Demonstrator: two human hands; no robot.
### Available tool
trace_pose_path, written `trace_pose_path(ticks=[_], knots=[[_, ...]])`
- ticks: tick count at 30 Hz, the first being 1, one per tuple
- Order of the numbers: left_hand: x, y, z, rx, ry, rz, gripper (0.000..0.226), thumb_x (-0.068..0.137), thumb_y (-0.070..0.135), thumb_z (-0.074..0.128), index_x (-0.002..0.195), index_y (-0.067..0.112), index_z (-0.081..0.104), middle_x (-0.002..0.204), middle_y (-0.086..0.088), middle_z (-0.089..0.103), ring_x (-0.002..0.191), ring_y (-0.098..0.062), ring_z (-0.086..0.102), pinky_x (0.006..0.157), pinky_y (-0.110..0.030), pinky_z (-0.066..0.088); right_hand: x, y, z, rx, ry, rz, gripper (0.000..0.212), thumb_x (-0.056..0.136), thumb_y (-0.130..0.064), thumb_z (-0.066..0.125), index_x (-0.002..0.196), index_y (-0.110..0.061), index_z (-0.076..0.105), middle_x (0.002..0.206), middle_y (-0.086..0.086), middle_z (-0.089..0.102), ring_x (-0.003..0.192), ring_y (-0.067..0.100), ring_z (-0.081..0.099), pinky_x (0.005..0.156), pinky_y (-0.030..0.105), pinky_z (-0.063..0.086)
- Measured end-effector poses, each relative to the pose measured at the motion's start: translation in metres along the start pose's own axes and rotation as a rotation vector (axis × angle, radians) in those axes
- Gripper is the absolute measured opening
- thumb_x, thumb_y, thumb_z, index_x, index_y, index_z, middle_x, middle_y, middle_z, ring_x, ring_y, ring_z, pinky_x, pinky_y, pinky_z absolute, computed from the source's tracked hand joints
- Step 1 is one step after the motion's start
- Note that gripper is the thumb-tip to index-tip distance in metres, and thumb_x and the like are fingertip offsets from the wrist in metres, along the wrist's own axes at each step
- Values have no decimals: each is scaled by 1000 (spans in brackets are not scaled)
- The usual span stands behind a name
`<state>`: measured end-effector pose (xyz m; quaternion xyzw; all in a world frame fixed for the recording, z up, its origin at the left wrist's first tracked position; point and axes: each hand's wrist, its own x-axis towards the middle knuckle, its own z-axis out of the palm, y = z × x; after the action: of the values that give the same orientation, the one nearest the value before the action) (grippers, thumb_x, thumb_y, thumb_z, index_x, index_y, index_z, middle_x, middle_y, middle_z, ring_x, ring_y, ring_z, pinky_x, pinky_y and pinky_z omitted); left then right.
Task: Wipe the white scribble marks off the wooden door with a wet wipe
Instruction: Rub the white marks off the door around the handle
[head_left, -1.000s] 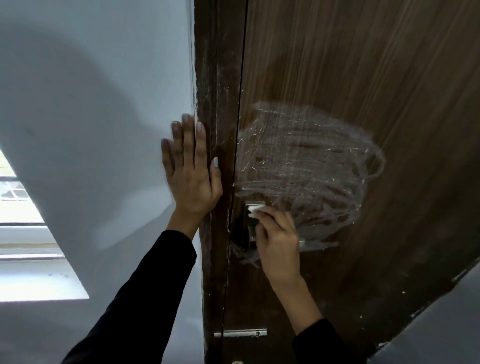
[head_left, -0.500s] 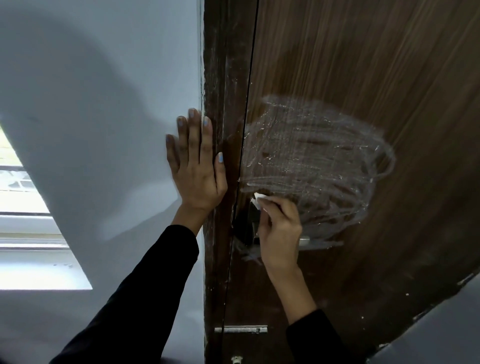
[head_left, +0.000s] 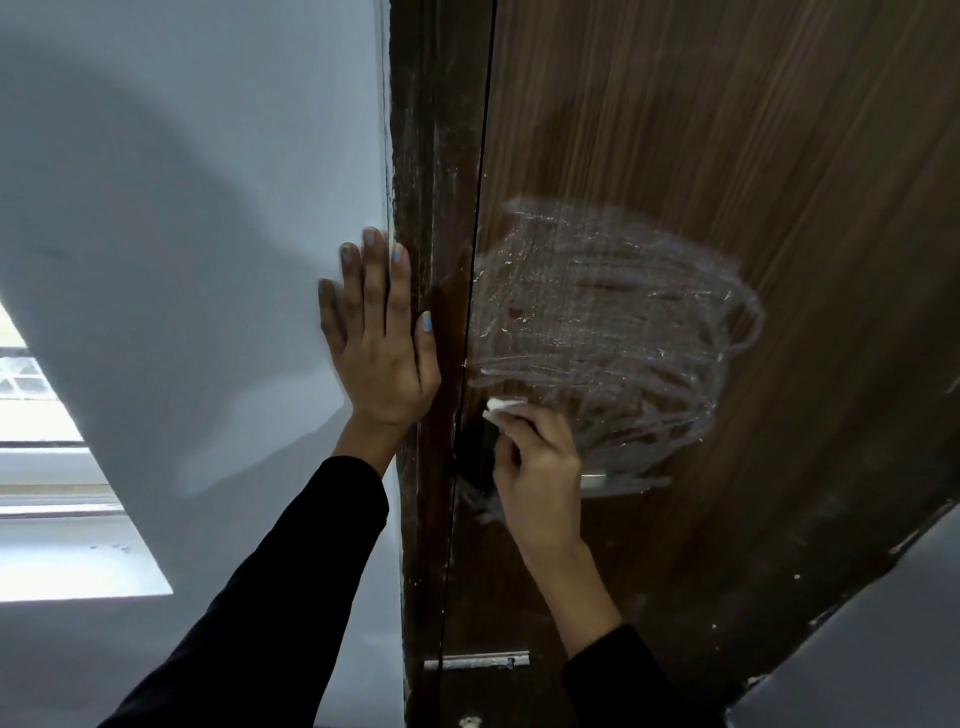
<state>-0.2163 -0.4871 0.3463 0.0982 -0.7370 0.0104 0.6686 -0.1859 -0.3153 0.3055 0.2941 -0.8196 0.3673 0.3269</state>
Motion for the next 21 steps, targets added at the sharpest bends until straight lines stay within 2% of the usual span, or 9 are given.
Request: trace_pose_path(ticks=[3,6,9,13,14,15,17,19,21], knots=[[0,0,0,-5,0,3,55,99,31,27,149,10,23,152,-19,31,146,-21,10,121,-42,3,-7,1,-3,-59,-143,75,20,77,3,67,95,-4,71,99,8,65,93,18,62,81,31,56],[-3,0,-1,0,-12,8,55,98,29,29,149,9,24,151,-20,33,146,-23,13,121,-42,3,0,-7,-4,-32,-53,120,18,78,4,66,96,0,70,100,12,63,91,21,63,80,32,56],[-6,-1,0,-1,-24,24,54,98,29,28,148,9,24,151,-20,33,145,-33,20,120,-43,3,-1,-18,1,-53,23,80,18,78,2,68,96,2,69,99,14,62,91,22,60,79,26,55],[-5,-1,0,-18,-19,34,54,99,29,28,149,9,23,151,-20,34,145,-32,20,120,-43,4,-15,-22,12,-240,-236,41,23,80,-1,66,103,0,67,113,12,59,106,23,55,83,30,55],[-5,-1,0,-27,-19,32,53,99,29,28,149,10,23,151,-20,34,146,-31,19,120,-43,4,-15,-22,12,-258,-258,54,23,79,-1,66,103,-1,67,114,12,59,107,22,54,83,29,54],[-6,-1,-1,-32,-17,29,53,99,29,28,149,10,23,151,-20,34,146,-30,18,120,-43,4,-11,-21,11,-249,-219,69,22,76,1,68,98,-1,68,109,12,61,103,23,57,82,28,55],[-7,-2,-1,-47,-16,20,53,100,29,28,149,11,23,151,-19,34,149,-24,11,120,-43,4,-4,-21,10,-172,-40,94,21,69,7,72,89,1,70,96,14,65,90,23,62,79,26,55],[-8,-3,-1,-61,-26,15,53,100,30,28,150,12,21,151,-18,32,149,-20,5,120,-44,4,-3,-22,13,-143,99,63,21,68,9,71,88,3,70,92,13,66,86,21,60,81,21,50],[-12,-2,-2,-73,-44,22,53,101,29,28,151,13,19,152,-18,32,149,-22,7,120,-44,3,-11,-21,18,-174,45,18,17,69,7,71,86,3,71,91,12,67,87,20,60,83,24,52]])
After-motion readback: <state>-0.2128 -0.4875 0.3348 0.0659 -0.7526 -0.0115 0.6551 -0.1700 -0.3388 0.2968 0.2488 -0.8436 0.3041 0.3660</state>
